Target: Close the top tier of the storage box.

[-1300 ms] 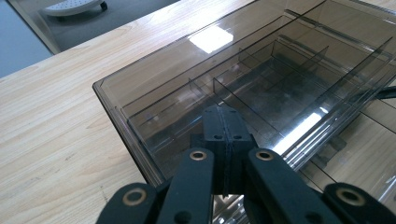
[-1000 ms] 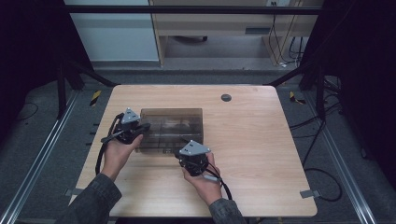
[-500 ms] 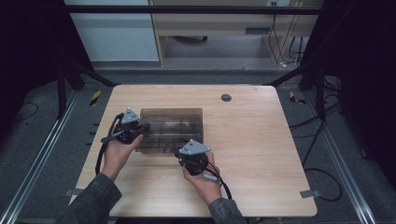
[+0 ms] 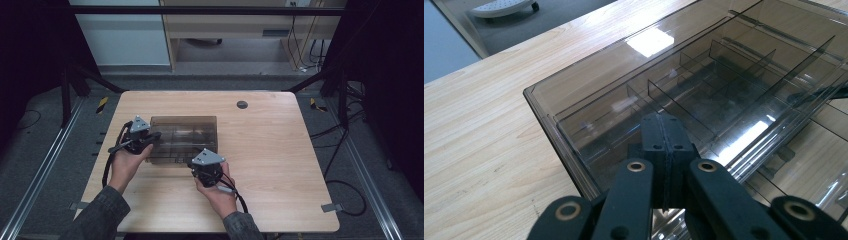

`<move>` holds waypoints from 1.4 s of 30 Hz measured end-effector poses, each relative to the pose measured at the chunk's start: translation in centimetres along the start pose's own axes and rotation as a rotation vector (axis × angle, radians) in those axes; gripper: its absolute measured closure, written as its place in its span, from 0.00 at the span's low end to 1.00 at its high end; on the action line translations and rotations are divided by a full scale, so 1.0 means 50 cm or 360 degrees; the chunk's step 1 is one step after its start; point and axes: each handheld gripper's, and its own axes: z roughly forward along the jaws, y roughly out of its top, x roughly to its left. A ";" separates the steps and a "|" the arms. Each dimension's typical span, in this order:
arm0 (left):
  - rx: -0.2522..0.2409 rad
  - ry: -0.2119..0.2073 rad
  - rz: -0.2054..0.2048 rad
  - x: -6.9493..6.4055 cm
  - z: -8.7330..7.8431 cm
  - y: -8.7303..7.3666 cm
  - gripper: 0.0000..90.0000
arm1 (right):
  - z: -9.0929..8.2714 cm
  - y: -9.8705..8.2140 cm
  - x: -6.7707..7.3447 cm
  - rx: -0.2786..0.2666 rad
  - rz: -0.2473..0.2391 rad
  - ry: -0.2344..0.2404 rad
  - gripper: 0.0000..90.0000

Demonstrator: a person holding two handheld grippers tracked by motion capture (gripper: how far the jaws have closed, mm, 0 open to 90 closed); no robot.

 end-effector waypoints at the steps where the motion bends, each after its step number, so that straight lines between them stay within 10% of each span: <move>1: 0.0000 0.0000 0.0000 0.000 0.000 0.000 1.00 | 0.000 0.000 0.000 0.0001 0.0000 -0.0001 1.00; 42: 0.0000 -0.0001 -0.0010 0.000 0.002 0.002 1.00 | 0.020 0.011 -0.016 0.0025 0.0001 -0.0035 1.00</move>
